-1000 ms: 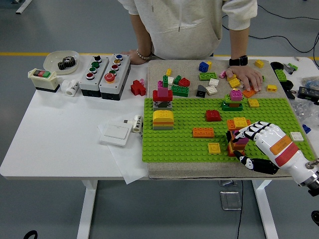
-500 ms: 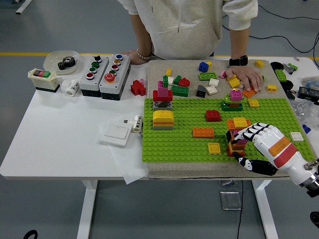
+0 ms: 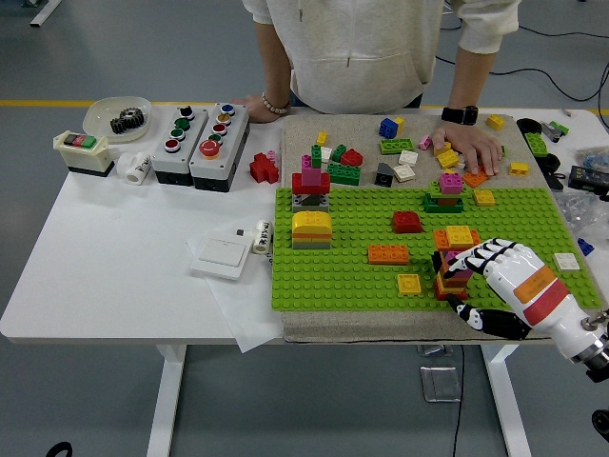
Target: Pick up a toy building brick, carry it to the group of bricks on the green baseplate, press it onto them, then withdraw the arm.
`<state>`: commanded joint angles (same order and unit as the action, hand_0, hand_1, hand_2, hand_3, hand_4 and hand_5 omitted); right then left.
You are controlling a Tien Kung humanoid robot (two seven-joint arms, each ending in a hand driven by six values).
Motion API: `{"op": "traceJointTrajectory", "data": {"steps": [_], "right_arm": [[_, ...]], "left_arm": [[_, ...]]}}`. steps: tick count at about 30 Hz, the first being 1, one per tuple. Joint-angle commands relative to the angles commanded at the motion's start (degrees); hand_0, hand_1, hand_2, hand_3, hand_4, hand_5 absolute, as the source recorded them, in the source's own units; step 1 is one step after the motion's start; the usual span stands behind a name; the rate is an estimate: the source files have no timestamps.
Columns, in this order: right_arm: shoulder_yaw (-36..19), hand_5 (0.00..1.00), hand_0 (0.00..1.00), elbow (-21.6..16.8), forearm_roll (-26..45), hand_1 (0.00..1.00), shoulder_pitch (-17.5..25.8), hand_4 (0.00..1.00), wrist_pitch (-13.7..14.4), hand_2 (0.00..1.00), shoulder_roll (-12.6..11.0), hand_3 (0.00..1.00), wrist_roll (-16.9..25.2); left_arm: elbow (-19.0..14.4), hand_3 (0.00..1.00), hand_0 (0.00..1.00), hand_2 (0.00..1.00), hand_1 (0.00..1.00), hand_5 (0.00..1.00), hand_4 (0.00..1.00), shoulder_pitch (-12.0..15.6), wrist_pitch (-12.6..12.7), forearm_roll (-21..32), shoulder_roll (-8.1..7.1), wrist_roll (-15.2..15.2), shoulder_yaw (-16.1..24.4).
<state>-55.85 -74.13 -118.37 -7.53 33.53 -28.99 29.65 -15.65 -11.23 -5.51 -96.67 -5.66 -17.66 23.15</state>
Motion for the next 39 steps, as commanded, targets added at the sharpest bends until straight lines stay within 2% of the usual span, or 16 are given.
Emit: {"op": "traceJointTrajectory", "data": {"steps": [39], "right_arm": [[-0.42, 0.314, 0.566, 0.31, 0.03, 0.548, 0.33, 0.655, 0.13, 0.589, 0.41, 0.544, -0.13]], "left_arm": [[0.04, 0.6, 0.52, 0.674, 0.611, 0.726, 0.622, -0.09, -0.39, 0.3, -0.01, 0.43, -0.14]]}}
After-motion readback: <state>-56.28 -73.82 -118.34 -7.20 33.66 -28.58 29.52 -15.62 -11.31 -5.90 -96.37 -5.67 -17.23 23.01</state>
